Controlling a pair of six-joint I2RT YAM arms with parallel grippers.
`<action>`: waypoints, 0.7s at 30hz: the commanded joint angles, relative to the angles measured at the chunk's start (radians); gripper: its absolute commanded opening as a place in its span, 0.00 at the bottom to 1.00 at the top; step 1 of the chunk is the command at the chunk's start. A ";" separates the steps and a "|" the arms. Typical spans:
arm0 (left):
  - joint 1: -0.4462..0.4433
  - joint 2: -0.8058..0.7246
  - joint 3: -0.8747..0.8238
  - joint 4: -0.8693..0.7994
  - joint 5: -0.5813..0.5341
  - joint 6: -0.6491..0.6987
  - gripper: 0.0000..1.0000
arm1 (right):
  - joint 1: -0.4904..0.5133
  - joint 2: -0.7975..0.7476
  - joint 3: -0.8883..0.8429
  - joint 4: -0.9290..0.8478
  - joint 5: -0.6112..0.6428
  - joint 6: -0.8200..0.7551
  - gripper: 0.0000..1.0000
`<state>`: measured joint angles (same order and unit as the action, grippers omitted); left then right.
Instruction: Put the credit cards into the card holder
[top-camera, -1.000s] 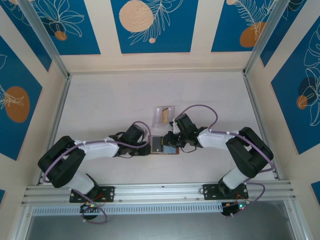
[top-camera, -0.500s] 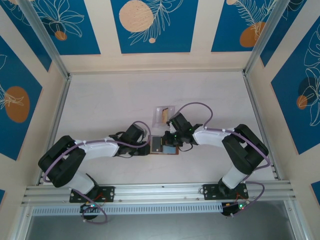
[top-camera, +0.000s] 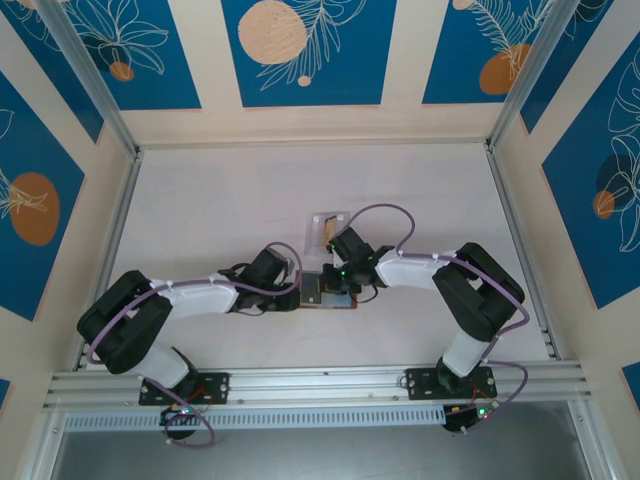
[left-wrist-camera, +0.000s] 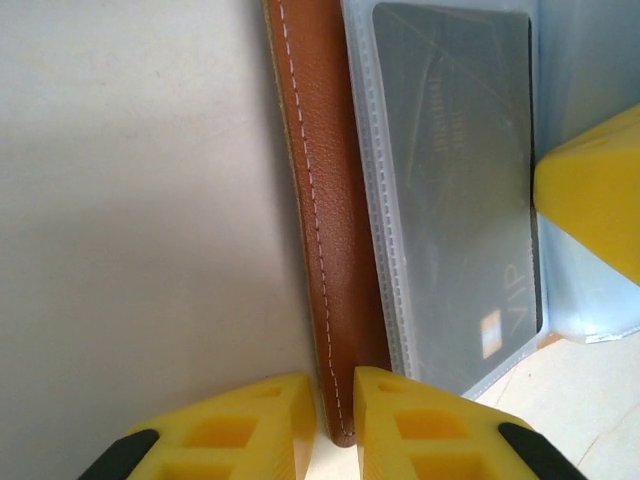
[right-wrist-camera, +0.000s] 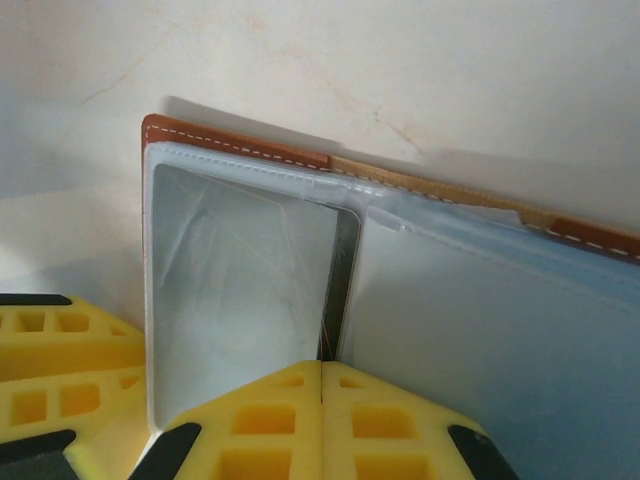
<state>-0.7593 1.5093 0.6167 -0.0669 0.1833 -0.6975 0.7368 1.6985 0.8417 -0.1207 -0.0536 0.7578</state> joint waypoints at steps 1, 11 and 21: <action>-0.008 0.077 -0.047 -0.029 -0.011 0.012 0.20 | 0.008 0.030 0.020 0.000 -0.019 0.001 0.00; -0.011 0.087 -0.052 -0.021 -0.022 0.003 0.20 | 0.012 -0.128 0.075 -0.203 0.099 -0.089 0.17; -0.013 0.082 -0.060 -0.019 -0.022 -0.007 0.19 | 0.001 -0.061 0.172 -0.373 0.270 -0.191 0.26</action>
<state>-0.7593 1.5196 0.6094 -0.0551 0.1829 -0.7010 0.7422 1.6009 0.9928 -0.4114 0.1547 0.6113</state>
